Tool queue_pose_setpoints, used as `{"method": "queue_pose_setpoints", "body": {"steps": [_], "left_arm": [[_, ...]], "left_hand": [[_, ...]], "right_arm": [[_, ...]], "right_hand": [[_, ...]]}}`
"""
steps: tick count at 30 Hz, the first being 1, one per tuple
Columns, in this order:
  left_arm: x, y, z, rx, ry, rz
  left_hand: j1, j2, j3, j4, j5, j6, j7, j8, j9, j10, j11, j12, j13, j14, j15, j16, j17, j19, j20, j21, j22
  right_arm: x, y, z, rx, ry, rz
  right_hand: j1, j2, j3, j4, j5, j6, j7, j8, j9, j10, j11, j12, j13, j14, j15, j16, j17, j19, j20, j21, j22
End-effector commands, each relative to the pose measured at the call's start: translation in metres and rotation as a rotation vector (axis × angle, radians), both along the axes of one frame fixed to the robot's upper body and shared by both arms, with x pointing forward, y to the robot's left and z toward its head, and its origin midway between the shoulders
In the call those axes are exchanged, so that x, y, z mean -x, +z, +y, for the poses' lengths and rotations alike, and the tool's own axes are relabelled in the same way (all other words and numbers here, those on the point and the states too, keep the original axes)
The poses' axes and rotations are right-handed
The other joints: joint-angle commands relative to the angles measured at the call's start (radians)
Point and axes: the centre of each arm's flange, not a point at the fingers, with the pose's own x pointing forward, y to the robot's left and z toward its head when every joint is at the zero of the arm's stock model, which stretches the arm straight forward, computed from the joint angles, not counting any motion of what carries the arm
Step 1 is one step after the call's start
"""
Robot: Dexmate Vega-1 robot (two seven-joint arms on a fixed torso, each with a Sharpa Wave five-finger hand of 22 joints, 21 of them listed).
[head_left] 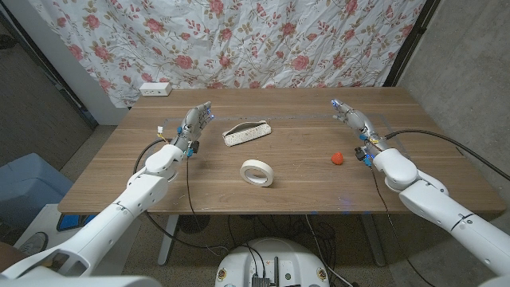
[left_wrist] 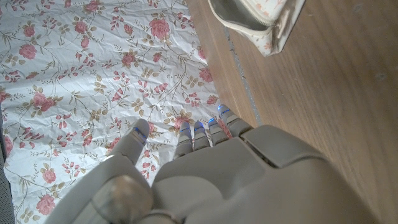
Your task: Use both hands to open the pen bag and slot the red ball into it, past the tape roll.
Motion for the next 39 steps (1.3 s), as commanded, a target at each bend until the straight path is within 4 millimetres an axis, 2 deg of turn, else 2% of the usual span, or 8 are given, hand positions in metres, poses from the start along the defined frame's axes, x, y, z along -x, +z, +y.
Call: {"method": "queue_pose_setpoints", "body": {"steps": [1, 12, 24, 34, 39], "left_arm": [[-0.001, 0.004, -0.002, -0.002, 0.003, -0.011], [-0.009, 0.018, 0.007, -0.040, -0.001, -0.013], [-0.010, 0.020, 0.007, -0.036, 0.011, 0.010], [-0.007, 0.018, 0.009, -0.024, 0.019, 0.010], [-0.008, 0.017, 0.010, -0.019, 0.031, 0.016]], "left_hand": [[-0.017, 0.040, -0.002, 0.006, -0.002, -0.013, -0.006, -0.004, 0.005, -0.010, -0.005, -0.004, 0.004, -0.006, -0.009, 0.000, 0.005, -0.003, -0.003, -0.004, 0.001], [-0.029, 0.037, -0.004, 0.009, 0.000, -0.035, -0.014, -0.006, 0.004, -0.025, -0.018, -0.007, 0.003, -0.024, -0.021, -0.003, 0.004, -0.029, -0.013, -0.010, 0.001], [-0.032, 0.040, -0.003, 0.008, 0.001, -0.036, -0.014, -0.002, 0.004, -0.022, -0.025, -0.004, 0.003, -0.024, -0.027, -0.001, 0.003, -0.028, -0.016, -0.007, 0.001], [-0.034, 0.042, -0.001, 0.006, 0.002, -0.030, -0.012, 0.001, 0.004, -0.015, -0.026, -0.001, 0.003, -0.019, -0.029, 0.001, 0.002, -0.027, -0.017, -0.005, 0.001], [-0.034, 0.042, 0.000, 0.005, 0.003, -0.027, -0.011, 0.003, 0.004, -0.011, -0.027, 0.000, 0.003, -0.018, -0.031, 0.001, 0.001, -0.023, -0.016, -0.003, 0.001]], "right_arm": [[0.020, 0.005, -0.002, 0.176, -0.081, -0.032], [0.035, 0.005, -0.003, 0.307, -0.136, -0.063], [0.054, 0.002, -0.007, 0.440, -0.207, -0.067], [0.067, 0.002, -0.010, 0.545, -0.270, -0.070], [0.075, 0.004, -0.012, 0.651, -0.313, -0.053]], "right_hand": [[0.002, -0.007, 0.000, -0.009, -0.001, -0.021, -0.003, -0.004, 0.001, -0.018, 0.000, -0.005, 0.002, -0.019, 0.008, -0.003, -0.002, -0.016, 0.004, 0.000, 0.001], [0.012, -0.002, 0.005, -0.025, -0.004, -0.056, -0.005, -0.004, 0.001, -0.067, 0.002, -0.011, 0.002, -0.051, 0.024, -0.009, -0.013, -0.047, 0.017, 0.000, 0.001], [0.018, -0.038, -0.005, -0.051, -0.007, -0.103, -0.003, -0.003, 0.002, -0.130, 0.001, -0.013, 0.003, -0.088, 0.039, -0.012, -0.025, -0.075, 0.029, 0.002, 0.001], [0.039, -0.059, -0.005, -0.072, -0.007, -0.129, 0.000, 0.000, 0.006, -0.175, 0.006, -0.013, 0.004, -0.109, 0.050, -0.012, -0.033, -0.091, 0.038, 0.004, 0.002], [0.057, -0.066, 0.000, -0.082, -0.006, -0.146, -0.001, 0.002, 0.007, -0.197, 0.009, -0.012, 0.005, -0.124, 0.054, -0.013, -0.036, -0.099, 0.043, 0.004, 0.002]]}}
